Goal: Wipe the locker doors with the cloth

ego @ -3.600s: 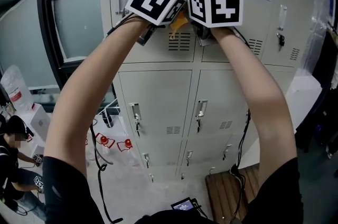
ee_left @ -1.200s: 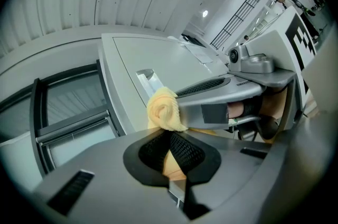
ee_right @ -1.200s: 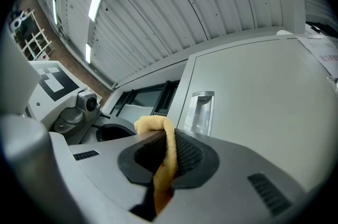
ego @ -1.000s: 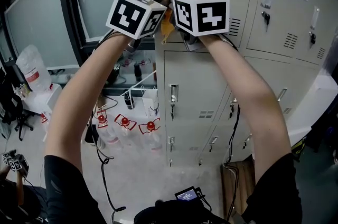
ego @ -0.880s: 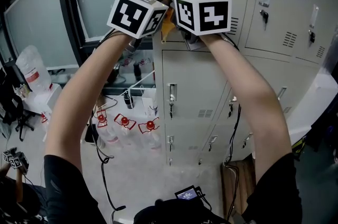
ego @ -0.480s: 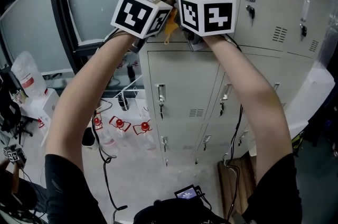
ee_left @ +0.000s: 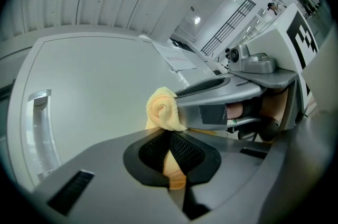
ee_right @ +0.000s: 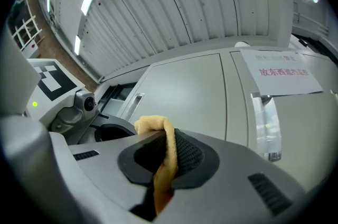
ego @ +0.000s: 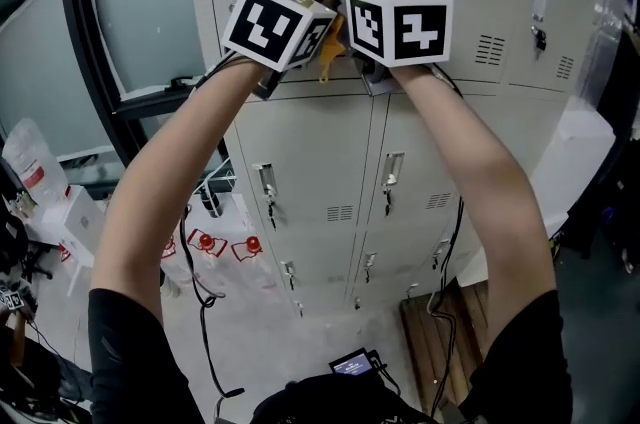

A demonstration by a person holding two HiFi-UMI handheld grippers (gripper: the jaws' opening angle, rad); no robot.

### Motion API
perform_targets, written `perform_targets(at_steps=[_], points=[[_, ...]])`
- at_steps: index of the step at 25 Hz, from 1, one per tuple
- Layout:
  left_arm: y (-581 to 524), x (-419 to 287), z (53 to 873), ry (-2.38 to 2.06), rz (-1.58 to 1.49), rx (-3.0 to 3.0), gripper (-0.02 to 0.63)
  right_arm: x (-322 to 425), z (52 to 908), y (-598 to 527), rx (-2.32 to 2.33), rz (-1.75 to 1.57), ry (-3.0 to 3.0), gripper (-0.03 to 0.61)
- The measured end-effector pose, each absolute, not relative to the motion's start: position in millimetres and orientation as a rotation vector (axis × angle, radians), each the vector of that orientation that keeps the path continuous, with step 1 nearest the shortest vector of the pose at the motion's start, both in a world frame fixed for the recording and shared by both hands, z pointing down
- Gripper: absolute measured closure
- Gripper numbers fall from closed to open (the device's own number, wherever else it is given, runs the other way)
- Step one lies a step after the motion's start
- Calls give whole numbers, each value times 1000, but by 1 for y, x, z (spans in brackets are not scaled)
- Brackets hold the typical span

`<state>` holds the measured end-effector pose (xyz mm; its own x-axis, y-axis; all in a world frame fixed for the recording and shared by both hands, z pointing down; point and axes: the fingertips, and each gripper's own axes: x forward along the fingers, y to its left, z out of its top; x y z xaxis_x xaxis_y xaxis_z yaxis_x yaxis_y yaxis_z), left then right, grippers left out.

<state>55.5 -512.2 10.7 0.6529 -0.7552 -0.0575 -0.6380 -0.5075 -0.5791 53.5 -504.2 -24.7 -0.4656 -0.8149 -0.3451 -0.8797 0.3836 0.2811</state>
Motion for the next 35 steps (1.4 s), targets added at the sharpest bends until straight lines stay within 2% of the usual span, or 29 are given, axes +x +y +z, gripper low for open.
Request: perform_targets(at_steps=[9, 21, 27, 35], points=[[-512, 119, 14, 994, -253, -2339, 594, 117, -22, -505, -1605, 633, 2448, 528], [-508, 123, 17, 976, -217, -2334, 594, 121, -20, -498, -1539, 598, 2452, 528], [-500, 81, 19, 1025, -156, -2346, 594, 79, -18, -491, -1385, 562, 2514, 528], [-499, -21, 34, 1148, -215, -2316, 594, -24, -4, -490, -1225, 538, 2621, 528]])
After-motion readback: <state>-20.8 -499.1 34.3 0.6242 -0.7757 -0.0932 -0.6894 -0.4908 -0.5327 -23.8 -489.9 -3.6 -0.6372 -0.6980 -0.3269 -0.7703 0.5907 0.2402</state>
